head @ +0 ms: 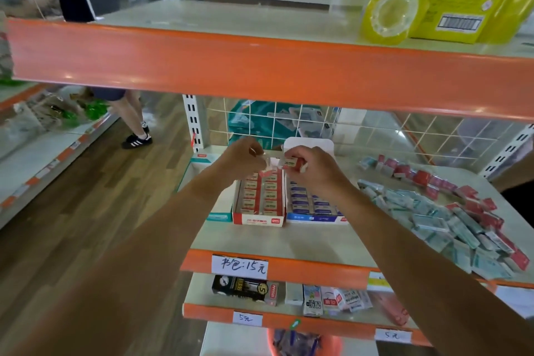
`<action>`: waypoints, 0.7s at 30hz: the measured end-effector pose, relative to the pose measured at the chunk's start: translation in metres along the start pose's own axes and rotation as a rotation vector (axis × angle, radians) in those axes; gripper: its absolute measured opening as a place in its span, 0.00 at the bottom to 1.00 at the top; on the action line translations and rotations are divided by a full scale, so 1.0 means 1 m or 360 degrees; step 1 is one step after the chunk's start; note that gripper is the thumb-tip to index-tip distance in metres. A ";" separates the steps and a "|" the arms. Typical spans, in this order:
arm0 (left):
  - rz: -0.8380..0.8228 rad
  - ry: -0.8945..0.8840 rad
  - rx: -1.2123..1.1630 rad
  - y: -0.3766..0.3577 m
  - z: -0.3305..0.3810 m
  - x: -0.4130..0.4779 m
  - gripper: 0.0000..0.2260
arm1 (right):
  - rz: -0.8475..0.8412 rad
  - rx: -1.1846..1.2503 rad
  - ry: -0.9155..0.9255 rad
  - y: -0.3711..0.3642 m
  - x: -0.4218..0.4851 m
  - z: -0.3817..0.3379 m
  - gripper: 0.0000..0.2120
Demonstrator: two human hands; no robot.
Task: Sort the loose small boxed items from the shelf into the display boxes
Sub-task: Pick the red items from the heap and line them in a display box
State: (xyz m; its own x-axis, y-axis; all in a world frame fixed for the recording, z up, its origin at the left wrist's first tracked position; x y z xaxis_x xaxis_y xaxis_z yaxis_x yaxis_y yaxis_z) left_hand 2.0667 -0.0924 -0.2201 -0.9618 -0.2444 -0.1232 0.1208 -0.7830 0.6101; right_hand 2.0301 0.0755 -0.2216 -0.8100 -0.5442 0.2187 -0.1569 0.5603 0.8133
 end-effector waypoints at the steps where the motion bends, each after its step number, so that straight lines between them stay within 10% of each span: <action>1: 0.0008 0.0009 -0.0077 0.003 -0.003 0.000 0.10 | 0.0002 -0.0031 0.0021 -0.003 0.003 -0.002 0.16; 21: 0.0113 -0.0306 0.0628 0.004 -0.028 0.024 0.08 | -0.0011 -0.0477 -0.0091 -0.047 0.038 -0.007 0.10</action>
State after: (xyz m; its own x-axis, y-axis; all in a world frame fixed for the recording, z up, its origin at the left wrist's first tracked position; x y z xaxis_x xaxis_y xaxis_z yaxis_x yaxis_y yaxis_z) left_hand 2.0513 -0.1177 -0.2423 -0.9872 -0.1498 0.0550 0.1213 -0.4806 0.8685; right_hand 2.0101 0.0244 -0.2477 -0.8412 -0.5067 0.1891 0.0044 0.3432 0.9392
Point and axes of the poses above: each hand's wrist, its own x-axis towards the middle knuckle, its own y-axis out of the back of the hand, z = x × y, the point moved 3 cm from there along x, towards the middle knuckle, and after that the axes turned 1 degree about x, right-handed, at the moved point
